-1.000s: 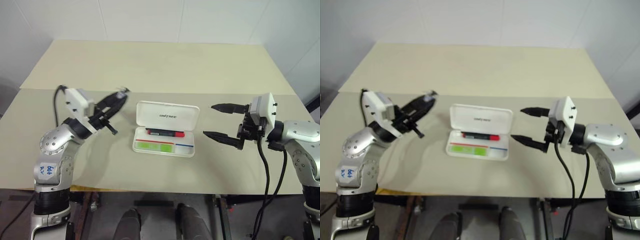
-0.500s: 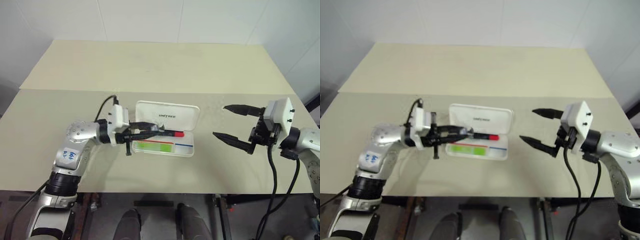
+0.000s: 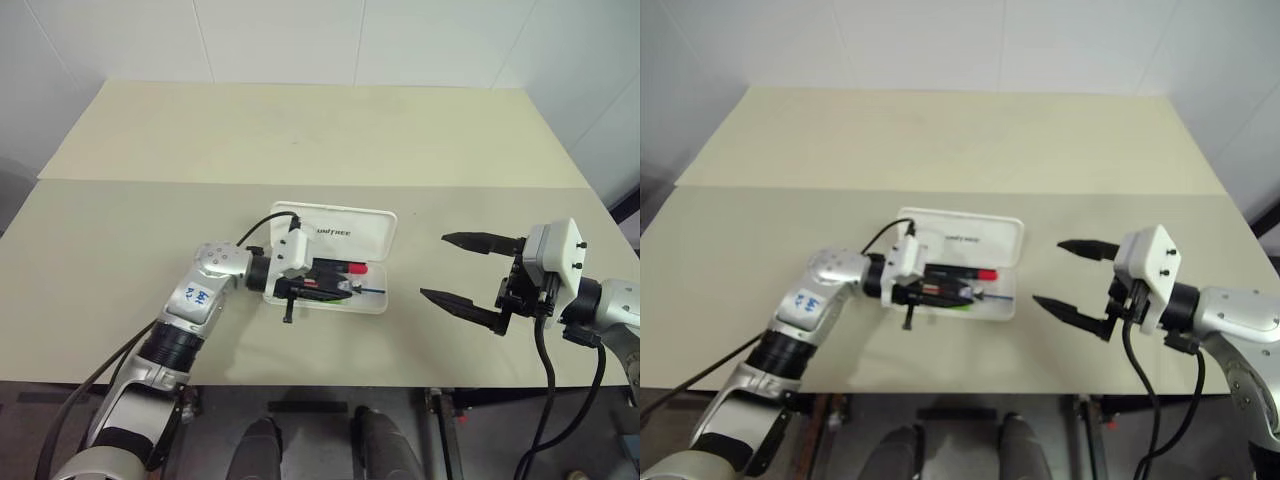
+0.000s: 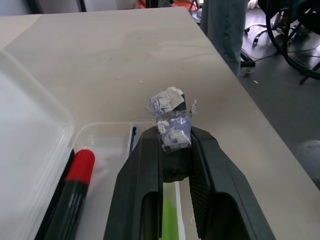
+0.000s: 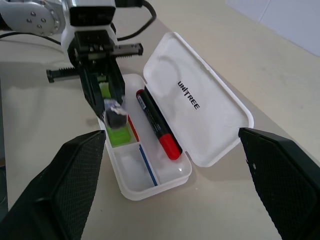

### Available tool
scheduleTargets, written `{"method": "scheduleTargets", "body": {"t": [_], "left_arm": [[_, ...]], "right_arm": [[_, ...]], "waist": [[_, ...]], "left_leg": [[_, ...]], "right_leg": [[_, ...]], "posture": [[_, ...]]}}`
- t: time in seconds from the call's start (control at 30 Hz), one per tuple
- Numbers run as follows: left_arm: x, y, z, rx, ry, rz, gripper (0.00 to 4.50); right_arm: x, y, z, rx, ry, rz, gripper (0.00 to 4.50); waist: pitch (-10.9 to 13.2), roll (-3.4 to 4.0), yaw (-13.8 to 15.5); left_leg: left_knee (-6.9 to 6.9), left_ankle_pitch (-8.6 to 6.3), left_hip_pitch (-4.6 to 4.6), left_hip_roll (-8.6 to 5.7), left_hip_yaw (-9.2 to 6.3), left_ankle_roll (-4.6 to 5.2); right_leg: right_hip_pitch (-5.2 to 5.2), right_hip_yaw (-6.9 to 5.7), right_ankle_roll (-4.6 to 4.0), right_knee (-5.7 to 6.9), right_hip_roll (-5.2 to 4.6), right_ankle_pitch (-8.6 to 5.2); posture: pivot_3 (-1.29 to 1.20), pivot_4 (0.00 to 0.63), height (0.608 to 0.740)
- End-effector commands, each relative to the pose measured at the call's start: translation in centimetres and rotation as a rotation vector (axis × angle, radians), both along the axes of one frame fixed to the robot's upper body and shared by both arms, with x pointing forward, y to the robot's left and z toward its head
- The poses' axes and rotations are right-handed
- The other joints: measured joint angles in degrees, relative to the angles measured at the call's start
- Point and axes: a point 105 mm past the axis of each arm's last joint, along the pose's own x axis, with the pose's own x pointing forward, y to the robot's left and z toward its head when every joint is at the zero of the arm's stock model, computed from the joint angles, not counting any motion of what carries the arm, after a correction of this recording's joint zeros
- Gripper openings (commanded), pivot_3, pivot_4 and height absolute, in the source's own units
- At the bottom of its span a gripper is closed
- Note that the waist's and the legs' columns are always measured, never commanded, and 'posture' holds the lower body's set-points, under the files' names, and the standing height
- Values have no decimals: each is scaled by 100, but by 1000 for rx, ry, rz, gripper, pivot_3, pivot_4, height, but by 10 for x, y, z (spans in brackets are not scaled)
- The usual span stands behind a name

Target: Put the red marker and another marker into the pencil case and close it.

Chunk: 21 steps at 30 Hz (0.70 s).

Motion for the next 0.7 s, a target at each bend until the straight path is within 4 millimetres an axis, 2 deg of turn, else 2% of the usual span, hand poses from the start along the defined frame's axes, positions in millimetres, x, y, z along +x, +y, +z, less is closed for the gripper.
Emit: {"method": "scheduleTargets", "body": {"t": [0.03,0.5,0.7], "left_arm": [[-1,-11,1,11,-24,-19,302],[21,-29,0,33,-39,15,302],[20,-38,2,35,-55,-26,302]], "right_arm": [[-6,2,11,16,-44,-6,4500],[-8,7,11,40,-60,-27,4500],[-9,7,11,43,-66,-34,4500]], "waist": [[0,0,4],[0,0,8],[0,0,13]], "left_leg": [[0,0,-1,0,0,0],[2,1,-2,0,0,1],[-1,0,-3,0,0,1]], "right_leg": [[0,0,0,0,0,0],[0,0,0,-1,0,0],[0,0,4,-3,0,2]], "posture": [[0,150,740],[0,150,740],[0,150,740]]}}
